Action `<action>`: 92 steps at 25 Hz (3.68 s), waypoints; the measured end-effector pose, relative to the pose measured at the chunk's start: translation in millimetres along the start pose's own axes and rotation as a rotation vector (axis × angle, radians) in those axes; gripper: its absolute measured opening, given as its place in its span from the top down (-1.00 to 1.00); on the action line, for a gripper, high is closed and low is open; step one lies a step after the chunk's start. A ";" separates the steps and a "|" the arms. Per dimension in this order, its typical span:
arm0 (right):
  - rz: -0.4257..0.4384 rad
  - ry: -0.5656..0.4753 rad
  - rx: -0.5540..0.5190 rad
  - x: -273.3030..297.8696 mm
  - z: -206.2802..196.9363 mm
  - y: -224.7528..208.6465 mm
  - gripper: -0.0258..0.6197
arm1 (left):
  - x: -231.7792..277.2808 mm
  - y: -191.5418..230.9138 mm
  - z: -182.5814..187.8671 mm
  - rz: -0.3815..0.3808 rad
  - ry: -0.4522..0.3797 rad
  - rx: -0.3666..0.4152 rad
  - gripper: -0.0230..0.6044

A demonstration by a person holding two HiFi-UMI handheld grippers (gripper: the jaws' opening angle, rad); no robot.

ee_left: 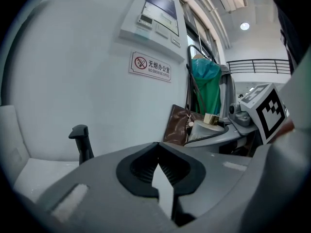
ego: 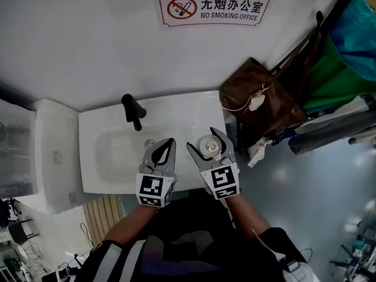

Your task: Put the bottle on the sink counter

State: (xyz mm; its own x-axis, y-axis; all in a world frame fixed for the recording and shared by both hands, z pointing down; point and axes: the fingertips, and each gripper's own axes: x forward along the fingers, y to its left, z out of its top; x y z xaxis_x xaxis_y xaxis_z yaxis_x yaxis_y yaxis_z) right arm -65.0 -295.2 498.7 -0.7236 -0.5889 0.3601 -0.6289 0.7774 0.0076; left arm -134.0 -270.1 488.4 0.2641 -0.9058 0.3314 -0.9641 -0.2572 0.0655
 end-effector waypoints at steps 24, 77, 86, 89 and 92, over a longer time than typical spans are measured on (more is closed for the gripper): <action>0.003 0.119 0.017 133.8 -53.6 -84.2 -0.14 | 131.0 54.5 -33.8 0.084 0.133 -0.011 0.92; -0.216 0.164 0.124 75.8 -60.4 -91.2 -0.20 | 87.8 27.7 8.9 -0.007 0.014 0.000 0.92; -0.297 0.023 0.212 9.3 -11.2 -35.7 0.51 | 21.1 7.5 10.6 -0.063 -0.037 0.021 0.92; -0.318 -0.024 0.235 -9.4 4.1 -12.3 0.79 | -3.9 6.5 10.8 -0.064 -0.047 0.042 0.92; -0.325 -0.057 0.269 -28.0 12.1 15.3 0.92 | -32.0 8.7 7.6 -0.066 -0.056 0.052 0.92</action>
State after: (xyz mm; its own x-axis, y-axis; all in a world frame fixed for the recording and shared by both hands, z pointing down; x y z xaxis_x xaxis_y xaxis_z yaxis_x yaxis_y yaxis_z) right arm -57.8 -269.5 477.5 -0.4857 -0.8109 0.3264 -0.8730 0.4689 -0.1342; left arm -150.7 -246.0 471.2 0.3293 -0.9034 0.2748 -0.9424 -0.3325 0.0362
